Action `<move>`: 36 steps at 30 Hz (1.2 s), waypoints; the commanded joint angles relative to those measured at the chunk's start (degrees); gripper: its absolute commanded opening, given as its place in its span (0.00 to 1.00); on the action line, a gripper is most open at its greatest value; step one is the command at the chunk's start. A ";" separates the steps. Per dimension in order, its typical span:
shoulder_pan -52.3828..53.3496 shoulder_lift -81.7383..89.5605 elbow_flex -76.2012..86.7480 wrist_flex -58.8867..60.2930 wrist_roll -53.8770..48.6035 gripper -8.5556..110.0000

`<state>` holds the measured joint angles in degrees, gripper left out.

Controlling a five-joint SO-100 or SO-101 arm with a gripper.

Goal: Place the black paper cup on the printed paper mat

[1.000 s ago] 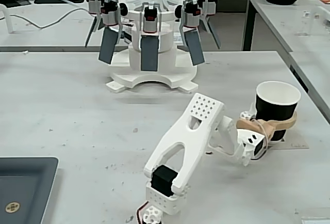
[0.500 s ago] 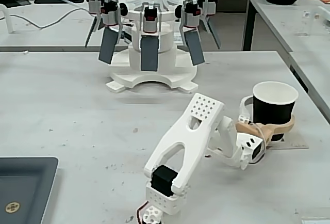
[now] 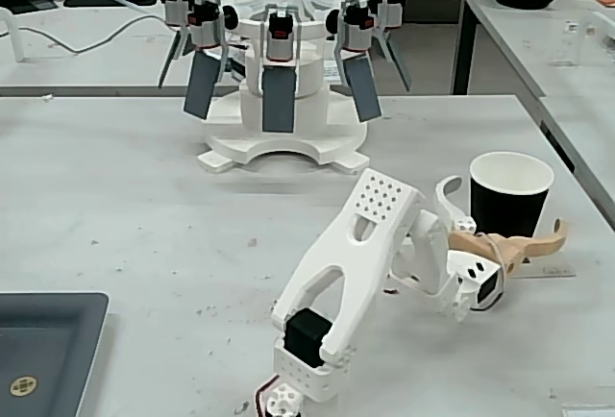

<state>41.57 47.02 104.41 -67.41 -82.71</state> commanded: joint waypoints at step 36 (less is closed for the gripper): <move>-11.25 59.06 56.95 -11.25 1.05 0.41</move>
<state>32.34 100.20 159.87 -77.34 -82.00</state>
